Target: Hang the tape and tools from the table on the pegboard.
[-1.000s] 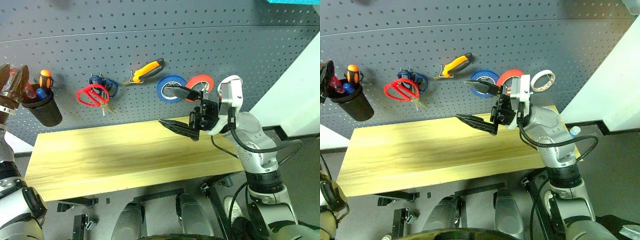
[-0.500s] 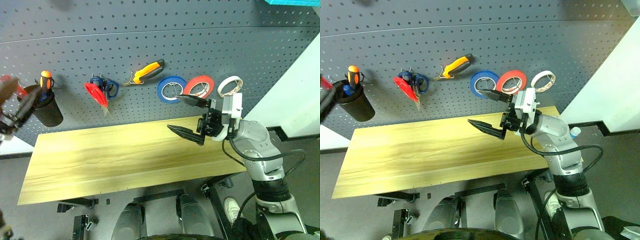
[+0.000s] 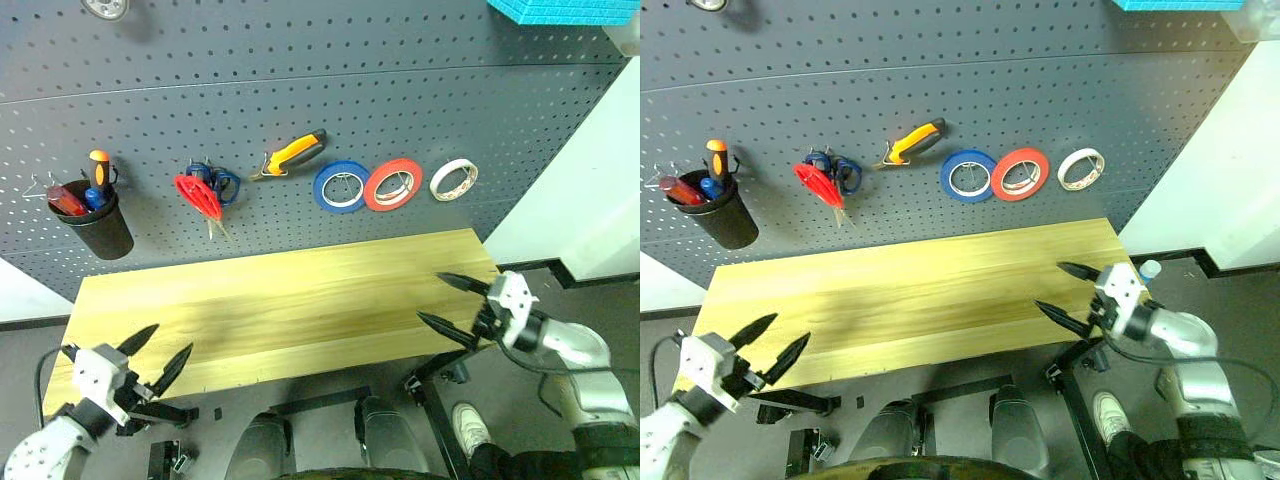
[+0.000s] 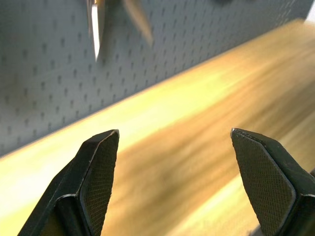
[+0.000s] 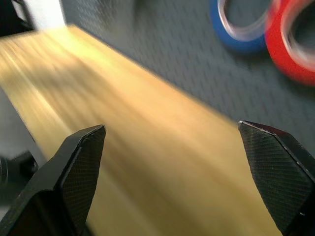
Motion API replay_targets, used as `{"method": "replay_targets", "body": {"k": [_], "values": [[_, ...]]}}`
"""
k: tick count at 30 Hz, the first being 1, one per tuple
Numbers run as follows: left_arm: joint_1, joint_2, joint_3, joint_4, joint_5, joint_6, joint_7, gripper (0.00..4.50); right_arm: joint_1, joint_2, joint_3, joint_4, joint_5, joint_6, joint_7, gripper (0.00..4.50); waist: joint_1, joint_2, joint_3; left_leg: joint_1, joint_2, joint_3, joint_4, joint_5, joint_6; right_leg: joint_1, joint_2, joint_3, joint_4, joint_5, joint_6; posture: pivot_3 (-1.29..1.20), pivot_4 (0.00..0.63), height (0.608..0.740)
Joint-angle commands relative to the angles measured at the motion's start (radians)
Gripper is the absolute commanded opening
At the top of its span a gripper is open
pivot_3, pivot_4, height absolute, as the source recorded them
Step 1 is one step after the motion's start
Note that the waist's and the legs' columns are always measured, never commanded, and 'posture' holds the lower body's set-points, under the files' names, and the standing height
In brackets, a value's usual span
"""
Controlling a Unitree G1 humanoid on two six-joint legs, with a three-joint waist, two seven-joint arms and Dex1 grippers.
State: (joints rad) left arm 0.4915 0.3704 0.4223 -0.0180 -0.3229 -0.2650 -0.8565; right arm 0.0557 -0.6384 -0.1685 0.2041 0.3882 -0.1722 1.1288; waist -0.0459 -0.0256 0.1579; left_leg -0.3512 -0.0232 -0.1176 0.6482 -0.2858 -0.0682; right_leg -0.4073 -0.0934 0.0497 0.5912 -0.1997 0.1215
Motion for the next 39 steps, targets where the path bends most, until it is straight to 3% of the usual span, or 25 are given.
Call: {"method": "replay_targets", "body": {"k": [1, 10, 24, 39], "values": [[0.029, -0.017, 0.002, 0.082, 0.023, -0.124, 0.011, 3.78, 0.036, -0.022, -0.063, 0.057, 0.019, -0.063, 0.033, 4.50, -0.002, 0.001, -0.001, 0.000, 0.000, 0.000, 0.000, -0.001, 0.001, 0.000, 0.000, 0.000, 0.000, 0.000, 0.000, -0.01, 0.082, 0.740], [0.005, -0.019, -0.023, 0.202, 0.003, -0.209, 0.012, 3.78, 0.066, -0.006, -0.060, 0.068, 0.000, -0.072, 0.012, 4.50, -0.001, 0.010, -0.019, -0.004, 0.001, 0.003, 0.001, -0.002, 0.002, 0.000, 0.000, -0.001, -0.012, 0.000, 0.000, -0.03, 0.071, 0.740], [-0.035, -0.020, -0.080, 0.281, 0.020, -0.257, 0.041, 3.78, 0.086, 0.007, -0.046, 0.004, -0.015, -0.040, -0.053, 4.50, 0.000, 0.018, -0.047, -0.002, 0.001, 0.003, 0.001, -0.003, 0.003, 0.001, 0.000, 0.000, -0.009, 0.000, 0.000, -0.04, 0.041, 0.740], [-0.045, -0.015, -0.102, 0.315, 0.038, -0.293, 0.075, 3.78, -0.017, 0.013, -0.031, 0.210, -0.045, -0.134, -0.001, 4.50, 0.002, 0.021, -0.063, -0.001, 0.001, 0.003, 0.000, -0.004, 0.003, 0.002, 0.000, 0.000, -0.010, 0.000, 0.000, -0.01, 0.026, 0.740]]}}
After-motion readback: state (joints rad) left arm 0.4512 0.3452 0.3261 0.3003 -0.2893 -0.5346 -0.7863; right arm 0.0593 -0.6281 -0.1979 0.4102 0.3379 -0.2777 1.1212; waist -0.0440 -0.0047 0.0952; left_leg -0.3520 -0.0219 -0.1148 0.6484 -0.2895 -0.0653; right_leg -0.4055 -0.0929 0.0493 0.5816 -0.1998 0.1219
